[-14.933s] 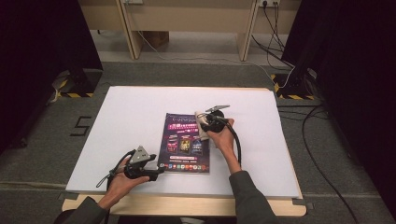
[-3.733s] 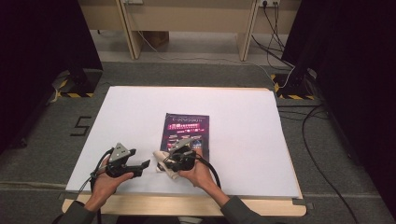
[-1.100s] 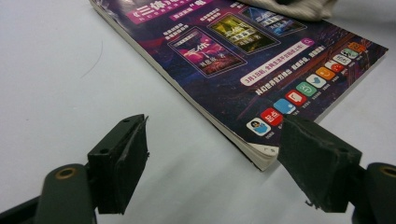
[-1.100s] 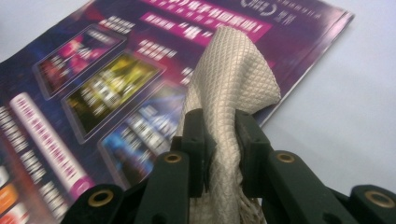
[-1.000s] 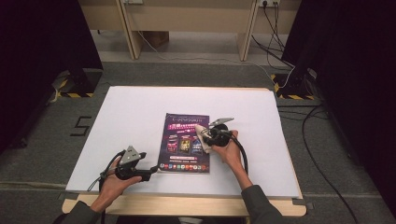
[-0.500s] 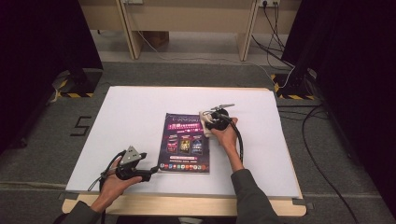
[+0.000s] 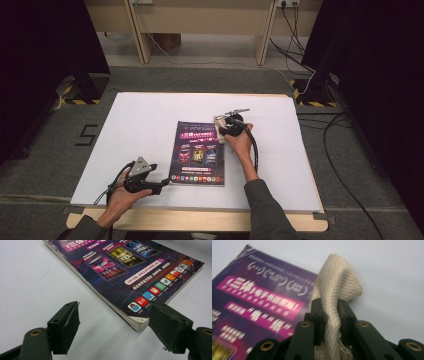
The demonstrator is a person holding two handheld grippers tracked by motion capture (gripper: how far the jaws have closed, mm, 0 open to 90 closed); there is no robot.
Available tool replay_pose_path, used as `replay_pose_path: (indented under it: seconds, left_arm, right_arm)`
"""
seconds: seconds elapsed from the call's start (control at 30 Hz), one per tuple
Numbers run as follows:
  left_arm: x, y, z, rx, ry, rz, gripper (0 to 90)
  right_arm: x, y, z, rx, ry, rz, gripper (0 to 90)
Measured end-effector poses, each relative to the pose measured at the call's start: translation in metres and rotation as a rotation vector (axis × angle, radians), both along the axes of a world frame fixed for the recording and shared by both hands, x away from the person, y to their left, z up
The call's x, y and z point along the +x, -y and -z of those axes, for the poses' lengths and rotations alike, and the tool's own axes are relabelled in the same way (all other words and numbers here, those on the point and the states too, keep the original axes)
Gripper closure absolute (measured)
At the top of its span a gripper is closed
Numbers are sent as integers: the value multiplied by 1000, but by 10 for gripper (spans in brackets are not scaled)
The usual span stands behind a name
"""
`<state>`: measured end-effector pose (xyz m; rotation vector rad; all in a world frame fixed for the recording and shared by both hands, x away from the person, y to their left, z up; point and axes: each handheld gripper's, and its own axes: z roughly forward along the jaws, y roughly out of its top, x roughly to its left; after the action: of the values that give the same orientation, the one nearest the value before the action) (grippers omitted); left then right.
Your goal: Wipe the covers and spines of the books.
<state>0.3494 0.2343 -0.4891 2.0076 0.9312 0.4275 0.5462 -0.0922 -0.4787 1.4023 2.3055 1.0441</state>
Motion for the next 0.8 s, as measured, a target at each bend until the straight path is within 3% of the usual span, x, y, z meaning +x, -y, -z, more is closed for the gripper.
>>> replay_pose_path:
  seconds: [0.17, 0.3, 0.57, 0.63, 0.8]
  left_arm:
    - [0, 0, 0, -1, 1, -2, 239]
    - [0, 0, 0, -1, 1, -2, 239]
    - [-1, -1, 0, -3, 1, -3, 239]
    - [-1, -1, -1, -3, 2, -2, 239]
    - [0, 0, 0, -1, 0, 1, 239]
  right_arm:
    - [-16, -6, 1, -4, 9, -87, 778]
    - [-20, -5, 2, 17, 9, -97, 773]
    - [0, 9, 3, 28, 10, 22, 772]
    - [4, 11, 3, 44, 1, 40, 772]
    - [6, 3, 1, 13, 7, 52, 774]
